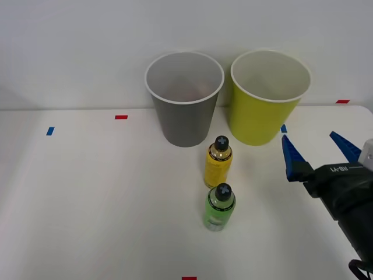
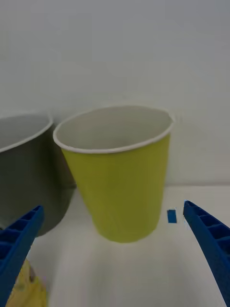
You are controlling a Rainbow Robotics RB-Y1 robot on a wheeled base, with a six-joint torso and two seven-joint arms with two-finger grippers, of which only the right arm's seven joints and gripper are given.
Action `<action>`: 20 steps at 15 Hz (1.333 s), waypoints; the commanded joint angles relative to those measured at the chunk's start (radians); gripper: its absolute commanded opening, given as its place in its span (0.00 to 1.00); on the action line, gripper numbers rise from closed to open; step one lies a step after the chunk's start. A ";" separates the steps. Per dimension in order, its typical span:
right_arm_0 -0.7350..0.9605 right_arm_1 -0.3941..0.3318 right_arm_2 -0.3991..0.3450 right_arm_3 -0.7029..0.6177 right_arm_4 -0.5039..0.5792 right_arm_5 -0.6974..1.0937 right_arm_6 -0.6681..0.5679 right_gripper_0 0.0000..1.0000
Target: Put cans in the gray bin, plastic bottles in the light green bin
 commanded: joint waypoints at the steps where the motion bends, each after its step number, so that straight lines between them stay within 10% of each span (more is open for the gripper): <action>1: 0.135 0.002 -0.017 -0.001 0.018 -0.057 -0.006 1.00; 9: 0.427 0.129 0.014 0.008 0.128 -0.094 -0.001 1.00; 20: 0.661 0.411 -0.098 0.489 0.130 -1.011 -0.009 1.00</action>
